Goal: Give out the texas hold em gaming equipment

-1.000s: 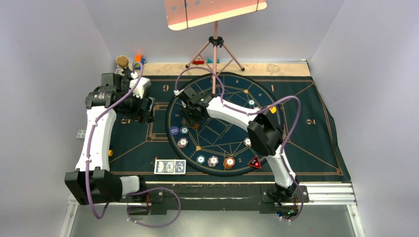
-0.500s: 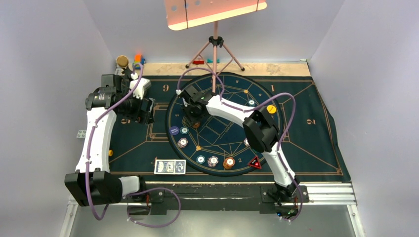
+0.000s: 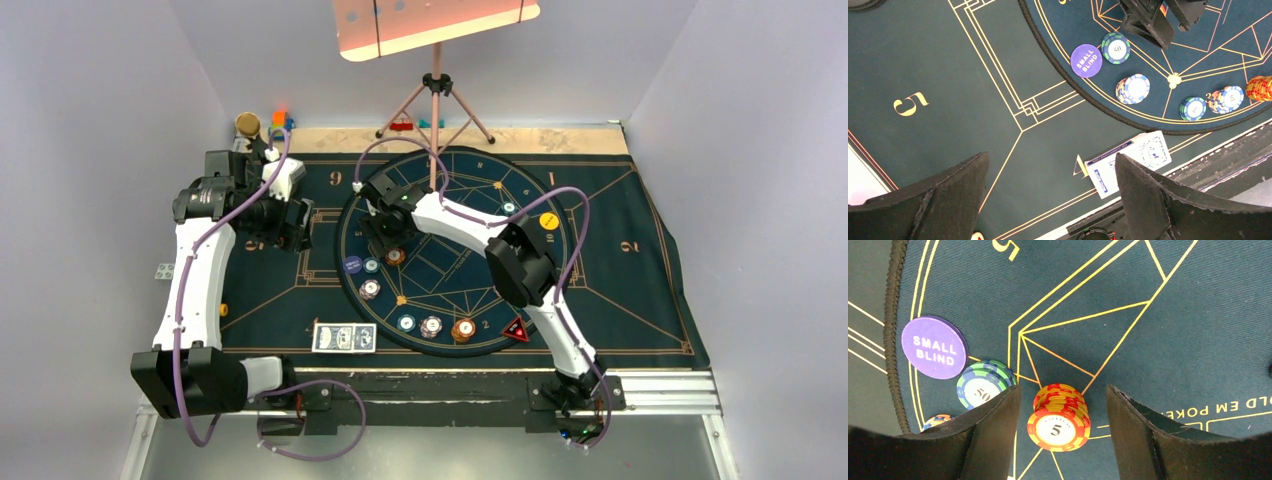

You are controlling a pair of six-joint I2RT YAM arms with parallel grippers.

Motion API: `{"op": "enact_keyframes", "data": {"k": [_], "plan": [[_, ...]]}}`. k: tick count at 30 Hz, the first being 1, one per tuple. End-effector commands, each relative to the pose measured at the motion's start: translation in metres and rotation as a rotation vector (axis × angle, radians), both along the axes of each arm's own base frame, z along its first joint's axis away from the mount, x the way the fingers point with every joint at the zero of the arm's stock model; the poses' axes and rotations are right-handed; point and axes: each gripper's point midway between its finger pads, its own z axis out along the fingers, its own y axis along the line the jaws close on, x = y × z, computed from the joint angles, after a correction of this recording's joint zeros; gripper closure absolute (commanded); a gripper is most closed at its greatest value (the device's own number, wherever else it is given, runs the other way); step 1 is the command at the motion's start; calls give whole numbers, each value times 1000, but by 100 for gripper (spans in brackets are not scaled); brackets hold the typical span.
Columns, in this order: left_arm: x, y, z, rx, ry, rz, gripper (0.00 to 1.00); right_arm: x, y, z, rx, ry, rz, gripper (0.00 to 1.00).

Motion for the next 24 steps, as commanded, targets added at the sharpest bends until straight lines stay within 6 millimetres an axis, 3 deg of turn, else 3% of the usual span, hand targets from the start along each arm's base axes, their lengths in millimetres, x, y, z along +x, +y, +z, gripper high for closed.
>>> {"op": "enact_keyframes", "data": {"k": [1, 4, 9, 16, 20, 24], "plan": [[1, 0, 7, 0, -46, -13, 0, 17, -4, 56, 32, -115, -22, 33], [2, 1, 8, 2, -49, -11, 0, 17, -17, 87, 35, -161, -43, 32], [4, 0, 11, -2, -56, -10, 0, -19, -53, 115, 73, -164, -60, 28], [7, -1, 7, -9, -41, -9, 0, -95, -115, 89, 54, -89, -106, 25], [8, -2, 6, -16, -38, -12, 0, -134, -129, 70, 13, -43, -85, 21], [9, -1, 6, -14, -36, -10, 0, -157, -138, 52, -20, -3, -87, 19]]}}
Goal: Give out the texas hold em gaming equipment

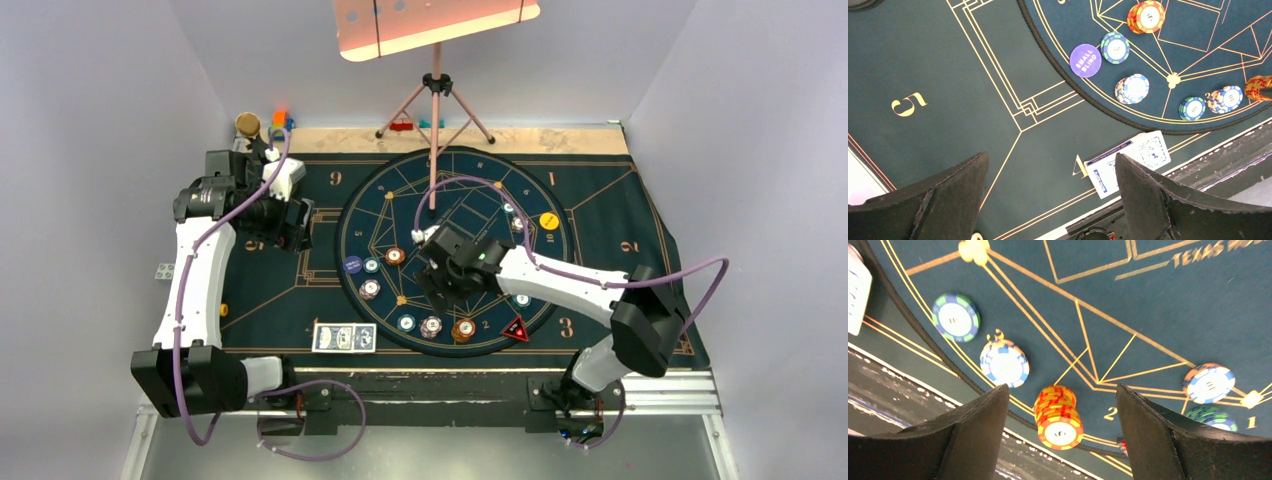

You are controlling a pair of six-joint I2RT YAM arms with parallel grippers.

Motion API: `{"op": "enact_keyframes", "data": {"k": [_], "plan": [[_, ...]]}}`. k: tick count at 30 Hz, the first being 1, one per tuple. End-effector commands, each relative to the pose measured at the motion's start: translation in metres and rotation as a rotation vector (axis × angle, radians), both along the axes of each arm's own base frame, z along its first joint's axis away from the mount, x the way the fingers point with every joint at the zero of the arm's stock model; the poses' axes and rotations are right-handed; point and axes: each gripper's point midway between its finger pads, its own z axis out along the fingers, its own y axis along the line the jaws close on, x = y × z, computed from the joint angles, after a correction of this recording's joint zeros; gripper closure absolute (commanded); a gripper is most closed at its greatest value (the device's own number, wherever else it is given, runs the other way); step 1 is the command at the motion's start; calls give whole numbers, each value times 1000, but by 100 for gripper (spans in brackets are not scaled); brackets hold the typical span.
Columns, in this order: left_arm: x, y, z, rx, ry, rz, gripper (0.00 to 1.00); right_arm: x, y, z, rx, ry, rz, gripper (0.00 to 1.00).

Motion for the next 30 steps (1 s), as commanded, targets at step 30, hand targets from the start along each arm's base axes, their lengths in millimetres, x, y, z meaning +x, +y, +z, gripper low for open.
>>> {"op": "enact_keyframes", "data": {"k": [30], "plan": [[7, 3, 5, 15, -46, -12, 0, -60, -22, -48, -76, 115, -37, 37]]}}
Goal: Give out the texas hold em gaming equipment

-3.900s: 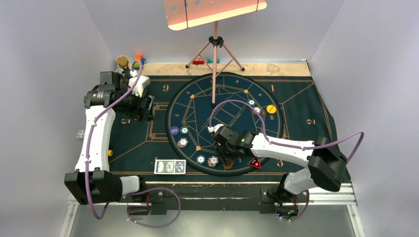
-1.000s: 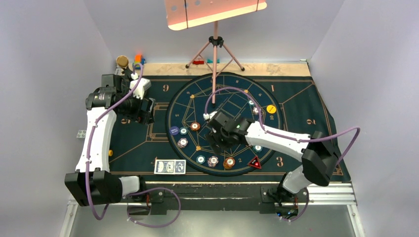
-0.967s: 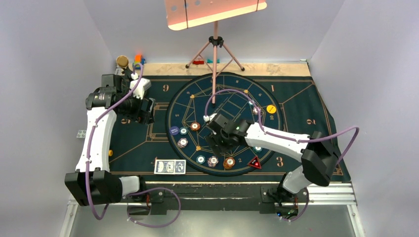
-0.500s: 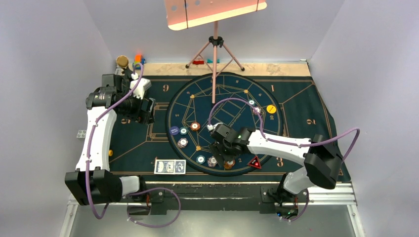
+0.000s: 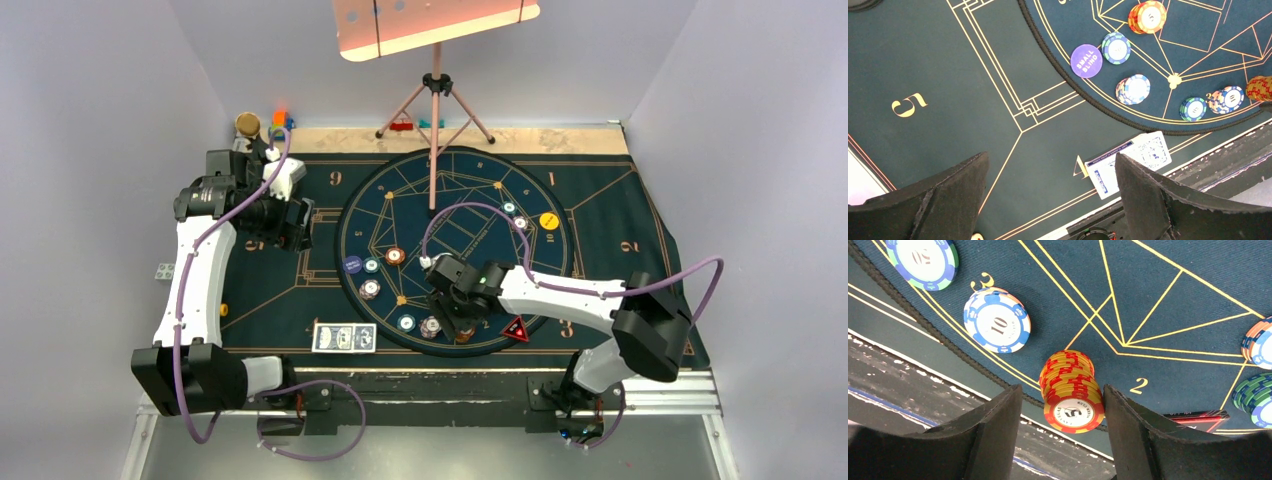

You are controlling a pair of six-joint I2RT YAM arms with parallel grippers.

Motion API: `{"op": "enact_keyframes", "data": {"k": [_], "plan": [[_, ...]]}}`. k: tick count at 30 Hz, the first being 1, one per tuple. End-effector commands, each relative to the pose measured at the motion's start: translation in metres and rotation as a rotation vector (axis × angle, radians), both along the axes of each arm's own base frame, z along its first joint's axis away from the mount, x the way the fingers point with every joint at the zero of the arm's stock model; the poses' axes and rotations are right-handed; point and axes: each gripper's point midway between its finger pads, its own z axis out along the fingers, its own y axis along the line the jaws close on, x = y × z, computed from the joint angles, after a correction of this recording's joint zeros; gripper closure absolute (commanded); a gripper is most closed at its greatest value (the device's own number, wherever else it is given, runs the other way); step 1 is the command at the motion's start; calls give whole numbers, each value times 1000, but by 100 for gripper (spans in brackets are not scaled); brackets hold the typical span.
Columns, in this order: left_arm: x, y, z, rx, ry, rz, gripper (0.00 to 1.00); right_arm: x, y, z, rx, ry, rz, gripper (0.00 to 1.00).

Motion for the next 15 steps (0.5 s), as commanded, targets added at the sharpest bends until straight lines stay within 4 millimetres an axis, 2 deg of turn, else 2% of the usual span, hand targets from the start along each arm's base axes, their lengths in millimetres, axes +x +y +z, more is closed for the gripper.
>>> {"op": "enact_keyframes", "data": {"k": [1, 6, 15], "plan": [[6, 3, 6, 16, -51, -10, 0, 1, -3, -7, -21, -7, -19, 38], [6, 5, 8, 25, -57, -8, 0, 0, -3, -7, -18, -7, -14, 43], [5, 5, 9, 28, -61, -6, 0, 4, -6, 2, -12, -37, -24, 68]]}}
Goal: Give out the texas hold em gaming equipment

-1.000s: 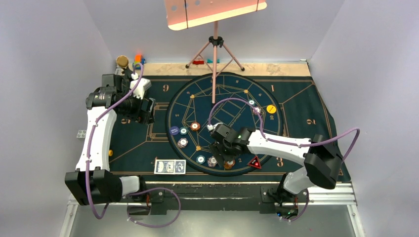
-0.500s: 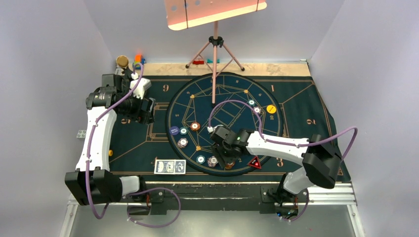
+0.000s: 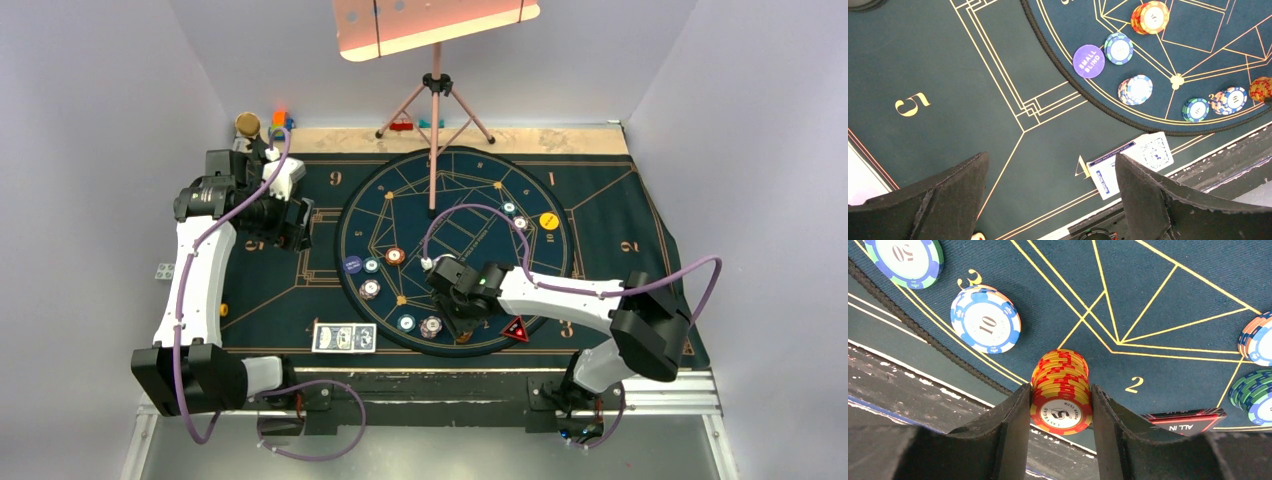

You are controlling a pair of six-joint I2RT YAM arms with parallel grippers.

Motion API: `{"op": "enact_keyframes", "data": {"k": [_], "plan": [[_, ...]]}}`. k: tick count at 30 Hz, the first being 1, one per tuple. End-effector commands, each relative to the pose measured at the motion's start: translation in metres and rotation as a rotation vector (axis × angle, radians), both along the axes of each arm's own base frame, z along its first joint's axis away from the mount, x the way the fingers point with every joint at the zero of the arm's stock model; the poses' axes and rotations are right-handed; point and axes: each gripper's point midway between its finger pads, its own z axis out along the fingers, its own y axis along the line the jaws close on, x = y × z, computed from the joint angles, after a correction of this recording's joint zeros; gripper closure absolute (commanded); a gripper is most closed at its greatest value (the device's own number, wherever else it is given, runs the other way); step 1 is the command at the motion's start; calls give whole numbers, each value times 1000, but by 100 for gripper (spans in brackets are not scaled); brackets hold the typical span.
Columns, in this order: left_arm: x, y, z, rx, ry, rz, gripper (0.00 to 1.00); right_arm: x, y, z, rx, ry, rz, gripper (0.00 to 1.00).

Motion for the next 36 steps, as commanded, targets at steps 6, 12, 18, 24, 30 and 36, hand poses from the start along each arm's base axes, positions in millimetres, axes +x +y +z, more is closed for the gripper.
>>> {"op": "enact_keyframes", "data": {"k": [6, 12, 18, 24, 30, 36], "plan": [[4, 4, 11, 22, -63, -9, 0, 6, -1, 18, 28, -52, -33, 83], [4, 3, 12, 19, -66, -17, 0, 45, -10, 47, 60, -137, -122, 94], [1, 1, 10, 8, -38, -28, 0, 115, -32, 74, 74, -239, -259, 94], [2, 2, 10, 15, -51, -25, 0, 196, -71, 73, 50, -298, -464, 93], [2, 0, 8, 5, -36, -26, 0, 262, -88, 52, 51, -296, -580, 94], [1, 0, 8, 3, -42, -33, 0, 297, -95, 29, 29, -291, -620, 97]]}}
